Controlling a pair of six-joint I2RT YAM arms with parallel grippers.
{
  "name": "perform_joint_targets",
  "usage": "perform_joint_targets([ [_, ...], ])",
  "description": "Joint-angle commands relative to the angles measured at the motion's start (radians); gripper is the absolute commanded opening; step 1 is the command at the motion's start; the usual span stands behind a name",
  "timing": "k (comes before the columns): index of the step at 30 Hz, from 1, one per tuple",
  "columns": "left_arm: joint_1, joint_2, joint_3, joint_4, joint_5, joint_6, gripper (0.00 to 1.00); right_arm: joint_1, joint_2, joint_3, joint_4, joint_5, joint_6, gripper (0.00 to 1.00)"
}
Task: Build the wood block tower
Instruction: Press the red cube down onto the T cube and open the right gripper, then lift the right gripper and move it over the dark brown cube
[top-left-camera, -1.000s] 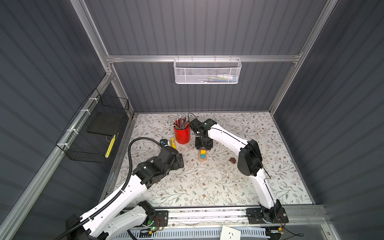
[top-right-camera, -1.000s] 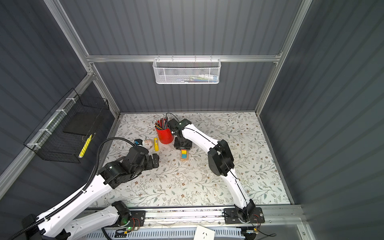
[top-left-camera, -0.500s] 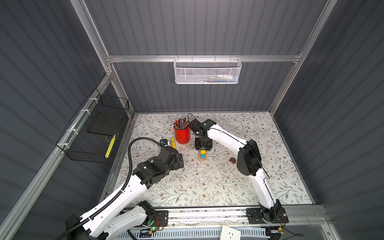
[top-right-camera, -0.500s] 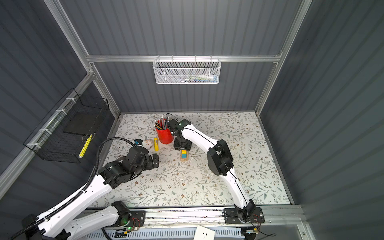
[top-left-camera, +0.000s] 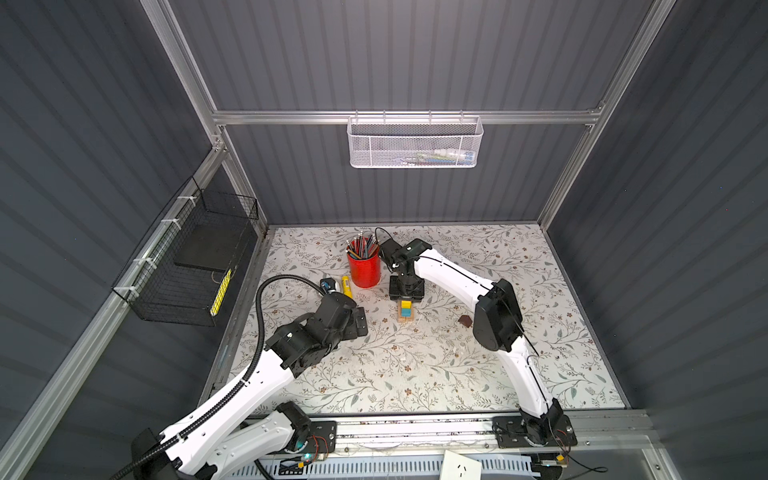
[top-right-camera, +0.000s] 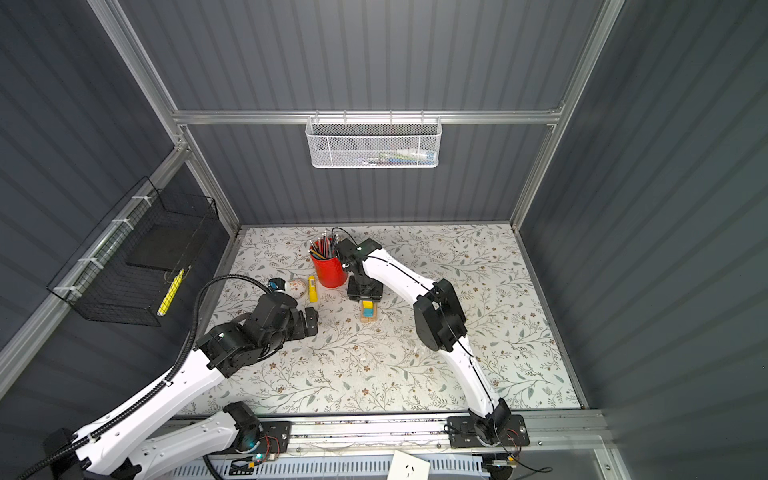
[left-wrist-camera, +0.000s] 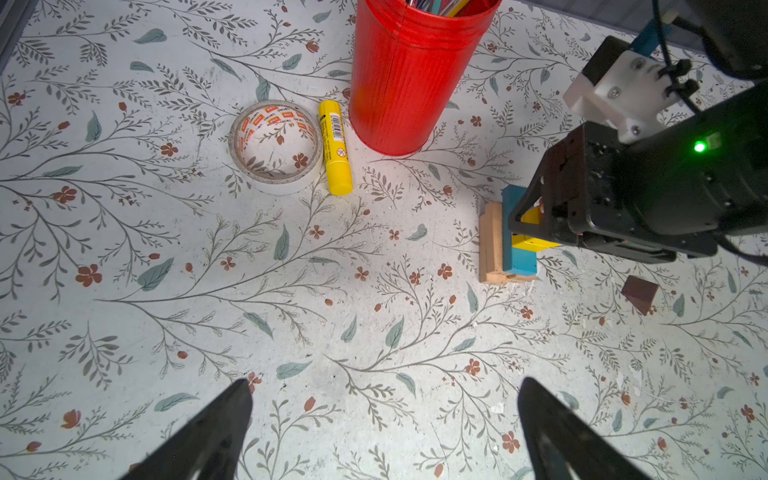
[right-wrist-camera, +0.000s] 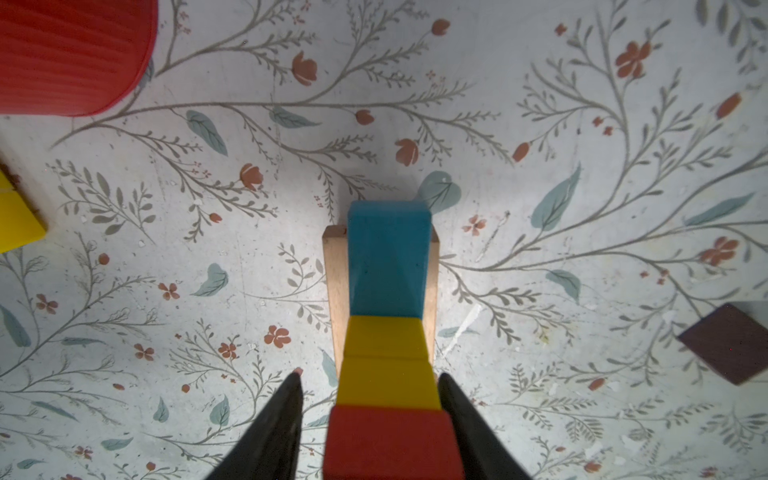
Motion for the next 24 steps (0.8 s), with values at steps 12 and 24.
perform_joint_targets([
  [12,0.005,0.011,0.052,-0.020,0.006,0.038,1.00,-0.003,-0.368,-0.231,0.078,0.090,-0.091,0.80],
  [24,0.004,0.091,0.051,0.098,0.162,0.071,1.00,-0.116,-0.762,-0.816,0.246,0.110,-0.191,0.87],
])
